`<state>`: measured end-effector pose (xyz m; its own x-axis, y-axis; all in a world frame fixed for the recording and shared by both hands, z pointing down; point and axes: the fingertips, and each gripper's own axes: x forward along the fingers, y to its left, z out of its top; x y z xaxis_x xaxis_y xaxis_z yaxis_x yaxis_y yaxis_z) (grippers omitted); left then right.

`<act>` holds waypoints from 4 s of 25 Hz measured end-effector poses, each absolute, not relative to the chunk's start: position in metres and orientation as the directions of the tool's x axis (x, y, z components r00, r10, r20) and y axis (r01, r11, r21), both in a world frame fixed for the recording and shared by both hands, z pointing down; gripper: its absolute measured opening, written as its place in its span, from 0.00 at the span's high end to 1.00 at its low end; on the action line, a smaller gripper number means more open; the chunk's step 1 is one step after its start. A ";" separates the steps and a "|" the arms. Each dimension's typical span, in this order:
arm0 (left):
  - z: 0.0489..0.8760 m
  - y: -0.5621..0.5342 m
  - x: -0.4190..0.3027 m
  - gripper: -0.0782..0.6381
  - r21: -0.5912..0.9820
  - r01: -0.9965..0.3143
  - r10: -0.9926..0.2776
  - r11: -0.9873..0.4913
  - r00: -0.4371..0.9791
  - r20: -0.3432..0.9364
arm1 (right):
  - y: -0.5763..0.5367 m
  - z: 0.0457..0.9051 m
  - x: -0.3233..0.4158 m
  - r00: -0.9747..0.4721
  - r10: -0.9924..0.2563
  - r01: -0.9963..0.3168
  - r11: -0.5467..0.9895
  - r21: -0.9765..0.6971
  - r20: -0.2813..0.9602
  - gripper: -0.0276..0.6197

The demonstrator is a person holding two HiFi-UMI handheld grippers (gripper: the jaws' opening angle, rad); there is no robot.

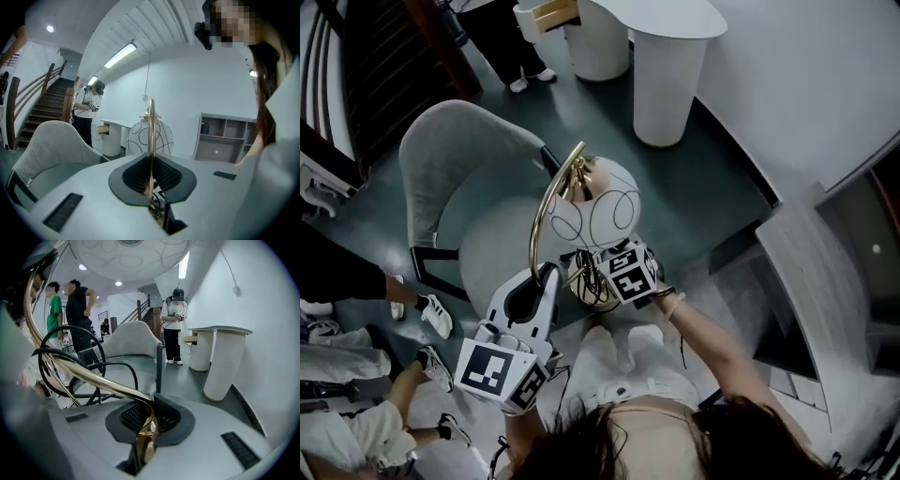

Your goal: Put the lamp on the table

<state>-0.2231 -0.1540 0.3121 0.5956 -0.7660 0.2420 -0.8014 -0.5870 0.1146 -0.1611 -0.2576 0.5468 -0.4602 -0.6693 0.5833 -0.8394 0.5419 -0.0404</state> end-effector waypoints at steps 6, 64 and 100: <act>0.308 -0.153 -0.188 0.86 0.114 -0.772 -0.739 -0.625 0.633 0.231 | -0.255 0.543 -0.124 -0.434 -0.692 -0.861 0.507 -0.040 0.577 0.89; 0.272 -0.218 0.086 0.86 0.105 -0.300 -0.279 -0.948 0.943 0.180 | -0.286 0.513 0.186 -0.037 -0.835 -0.999 0.015 -0.045 0.549 0.90; 0.274 -0.227 0.155 0.86 0.099 0.052 0.066 -0.994 0.987 0.143 | -0.256 0.511 0.280 0.266 -0.799 -0.942 -0.333 -0.029 0.540 0.90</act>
<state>0.1552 -0.2267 0.2737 0.9875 0.0664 0.1431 0.0525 -0.9937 0.0989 0.2795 -0.2557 0.5108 0.2656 -0.7986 0.5401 -0.9424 -0.3332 -0.0293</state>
